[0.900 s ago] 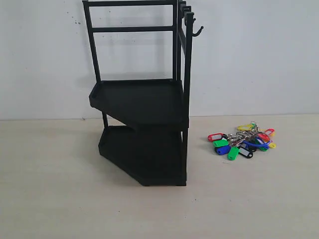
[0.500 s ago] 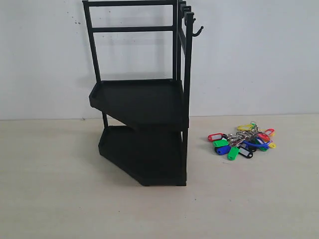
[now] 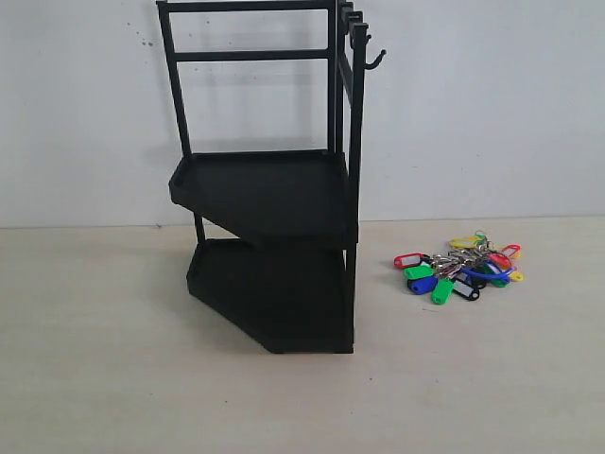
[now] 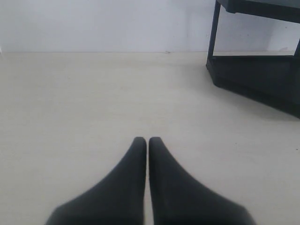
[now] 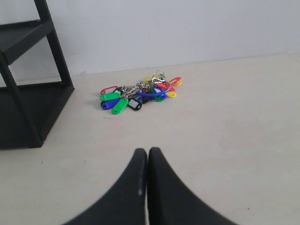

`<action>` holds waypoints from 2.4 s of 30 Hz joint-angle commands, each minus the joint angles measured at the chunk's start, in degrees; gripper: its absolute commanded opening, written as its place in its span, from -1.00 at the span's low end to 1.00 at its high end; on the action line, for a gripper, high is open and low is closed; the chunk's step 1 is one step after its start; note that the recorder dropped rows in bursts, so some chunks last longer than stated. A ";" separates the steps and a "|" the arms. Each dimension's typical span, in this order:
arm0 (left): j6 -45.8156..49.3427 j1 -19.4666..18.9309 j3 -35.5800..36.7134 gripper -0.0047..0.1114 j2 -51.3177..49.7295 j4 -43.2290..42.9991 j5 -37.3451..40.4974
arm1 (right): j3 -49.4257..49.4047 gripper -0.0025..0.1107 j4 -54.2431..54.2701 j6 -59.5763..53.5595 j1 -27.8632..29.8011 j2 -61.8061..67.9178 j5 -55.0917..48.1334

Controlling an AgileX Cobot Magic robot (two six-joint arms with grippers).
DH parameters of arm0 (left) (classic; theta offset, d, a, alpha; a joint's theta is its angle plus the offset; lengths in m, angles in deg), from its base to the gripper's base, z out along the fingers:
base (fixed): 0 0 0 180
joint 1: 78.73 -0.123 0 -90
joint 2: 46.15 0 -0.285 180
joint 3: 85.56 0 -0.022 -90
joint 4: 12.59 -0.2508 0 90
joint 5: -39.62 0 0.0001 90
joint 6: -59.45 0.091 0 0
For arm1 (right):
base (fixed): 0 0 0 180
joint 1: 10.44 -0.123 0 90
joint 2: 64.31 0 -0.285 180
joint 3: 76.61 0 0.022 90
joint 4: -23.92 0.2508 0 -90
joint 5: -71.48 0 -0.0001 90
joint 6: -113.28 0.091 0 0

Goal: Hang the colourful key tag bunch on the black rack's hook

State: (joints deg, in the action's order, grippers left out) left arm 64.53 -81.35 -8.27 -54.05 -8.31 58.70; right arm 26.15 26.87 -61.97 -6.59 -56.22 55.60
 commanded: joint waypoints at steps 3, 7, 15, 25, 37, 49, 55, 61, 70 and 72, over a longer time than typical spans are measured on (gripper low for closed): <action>-0.60 -0.21 -0.08 -0.84 0.12 0.65 -0.69 | 0.02 -0.96 -0.11 -0.17 0.14 -0.30 5.77; -0.60 -0.21 -0.08 -0.84 0.12 0.65 -0.69 | 0.02 -0.96 -0.11 -0.17 0.14 -0.30 17.66; -0.60 -0.21 -0.08 -0.84 0.12 0.65 -0.69 | 6.68 -0.96 -0.11 -6.14 0.14 -0.30 29.38; -0.60 -0.21 -0.08 -0.84 0.12 0.65 -0.69 | 23.30 -0.96 -0.70 -6.74 0.14 24.36 -6.30; -0.60 -0.21 -0.08 -0.84 0.12 0.65 -0.69 | 23.30 -0.96 0.40 1.01 0.14 31.65 2.14; -0.60 -0.21 -0.08 -0.84 0.12 0.65 -0.69 | 23.40 -0.96 0.16 -3.77 0.14 37.45 10.92; -0.60 -0.21 -0.08 -0.84 0.12 0.65 -0.69 | 28.18 -0.96 0.16 -10.10 0.14 50.51 9.96; -0.60 -0.21 -0.08 -0.84 0.12 0.65 -0.69 | 40.22 -0.96 0.16 -20.76 0.14 67.08 -0.63; -0.60 -0.21 -0.08 -0.84 0.12 0.65 -0.69 | 52.65 -0.96 -0.65 -50.25 0.14 85.07 -6.85; -0.60 -0.21 -0.08 -0.84 0.12 0.65 -0.69 | 53.52 -0.96 -1.39 -60.19 0.14 87.51 -7.47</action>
State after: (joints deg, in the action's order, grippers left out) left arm 64.53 -81.35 -8.27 -54.05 -8.31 58.70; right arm 78.05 26.67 -108.79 -6.59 28.11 49.55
